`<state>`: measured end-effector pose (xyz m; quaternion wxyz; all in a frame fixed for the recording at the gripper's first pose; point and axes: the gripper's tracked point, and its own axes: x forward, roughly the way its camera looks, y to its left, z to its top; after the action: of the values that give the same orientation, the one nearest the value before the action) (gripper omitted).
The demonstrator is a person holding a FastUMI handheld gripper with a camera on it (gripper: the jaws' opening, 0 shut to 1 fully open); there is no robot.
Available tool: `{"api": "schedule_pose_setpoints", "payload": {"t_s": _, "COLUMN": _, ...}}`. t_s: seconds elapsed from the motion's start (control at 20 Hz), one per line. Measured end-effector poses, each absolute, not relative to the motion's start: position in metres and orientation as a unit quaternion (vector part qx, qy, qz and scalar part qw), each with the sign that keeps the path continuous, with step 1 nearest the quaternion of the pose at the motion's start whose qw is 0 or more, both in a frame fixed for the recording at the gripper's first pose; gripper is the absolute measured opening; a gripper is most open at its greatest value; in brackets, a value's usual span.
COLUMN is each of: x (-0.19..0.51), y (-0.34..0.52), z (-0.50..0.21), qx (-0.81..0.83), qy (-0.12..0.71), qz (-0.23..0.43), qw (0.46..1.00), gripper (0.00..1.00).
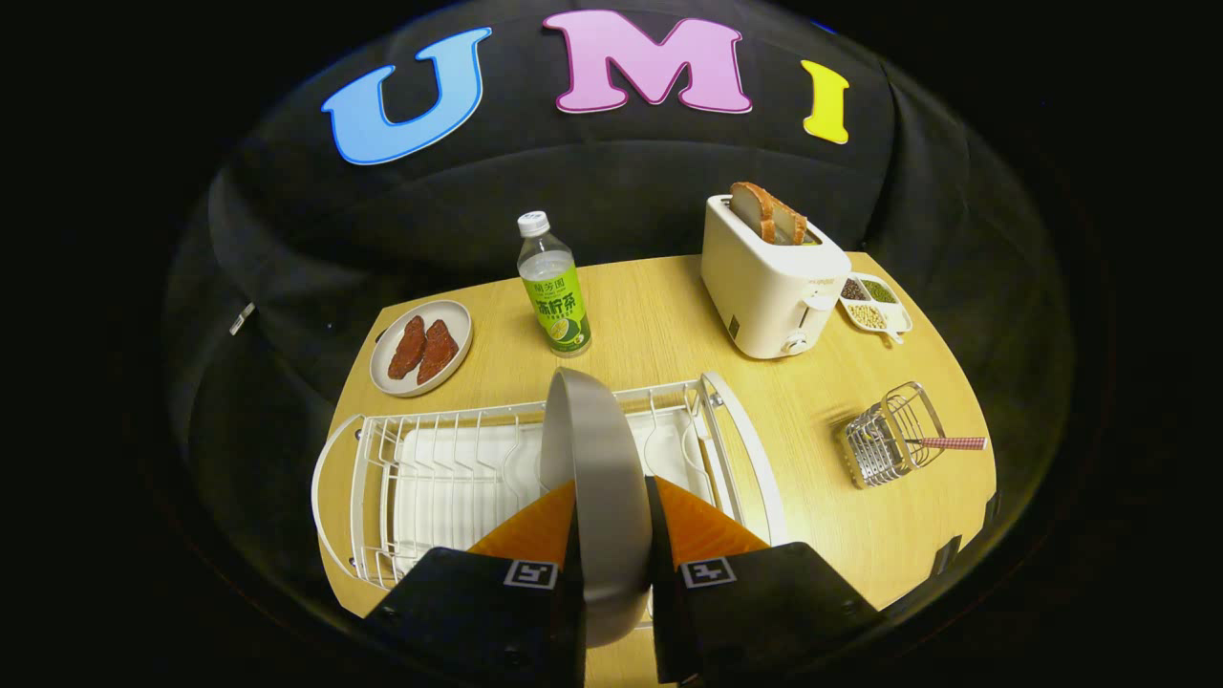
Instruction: Take the plate from the dish rack, then take the spoon from the basket and place it into the plate.
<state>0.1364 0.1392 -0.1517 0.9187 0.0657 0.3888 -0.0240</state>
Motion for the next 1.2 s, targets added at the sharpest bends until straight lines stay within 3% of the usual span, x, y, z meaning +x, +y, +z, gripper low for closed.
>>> {"api": "schedule_pose_setpoints", "payload": {"t_s": 1.2, "x": 0.128, "y": 0.115, "z": -0.126, "qx": -0.035, "qy": 0.376, "qz": -0.049, "qw": 0.925, "gripper": 0.28}}
